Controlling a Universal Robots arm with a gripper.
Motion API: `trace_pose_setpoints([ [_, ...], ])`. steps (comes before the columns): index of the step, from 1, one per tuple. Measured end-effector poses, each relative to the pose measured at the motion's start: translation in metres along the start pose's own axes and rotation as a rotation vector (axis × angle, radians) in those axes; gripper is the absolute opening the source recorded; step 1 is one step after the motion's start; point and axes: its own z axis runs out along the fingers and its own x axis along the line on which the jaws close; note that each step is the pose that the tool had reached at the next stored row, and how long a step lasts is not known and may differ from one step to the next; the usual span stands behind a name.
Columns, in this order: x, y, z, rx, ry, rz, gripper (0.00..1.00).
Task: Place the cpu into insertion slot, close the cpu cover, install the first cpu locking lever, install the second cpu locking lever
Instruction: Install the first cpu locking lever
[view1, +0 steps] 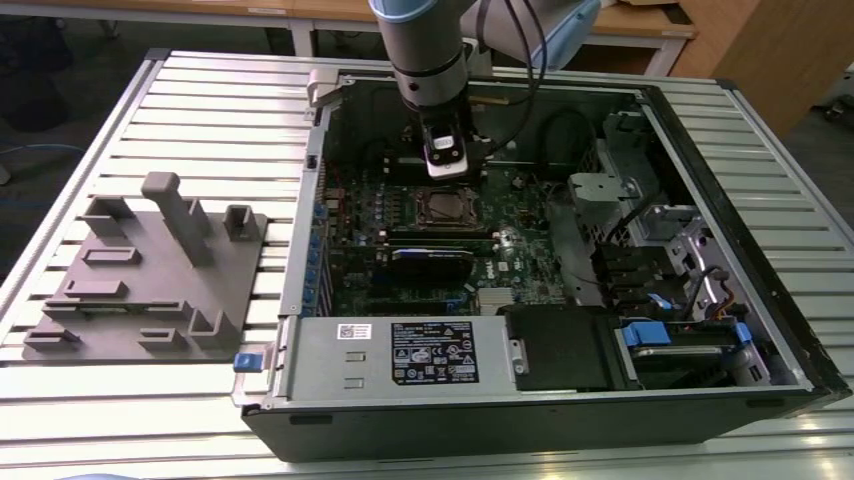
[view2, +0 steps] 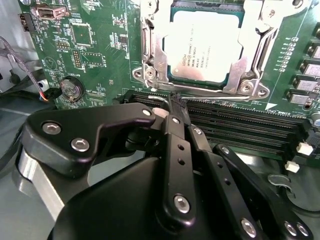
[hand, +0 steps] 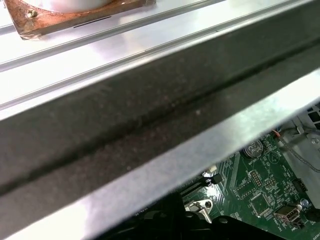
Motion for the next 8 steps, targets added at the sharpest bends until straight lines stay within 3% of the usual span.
trace_pose_setpoints([
  [8, -0.0007, 0.0002, 0.0014, 0.0015, -0.0008, -0.001, 0.11],
])
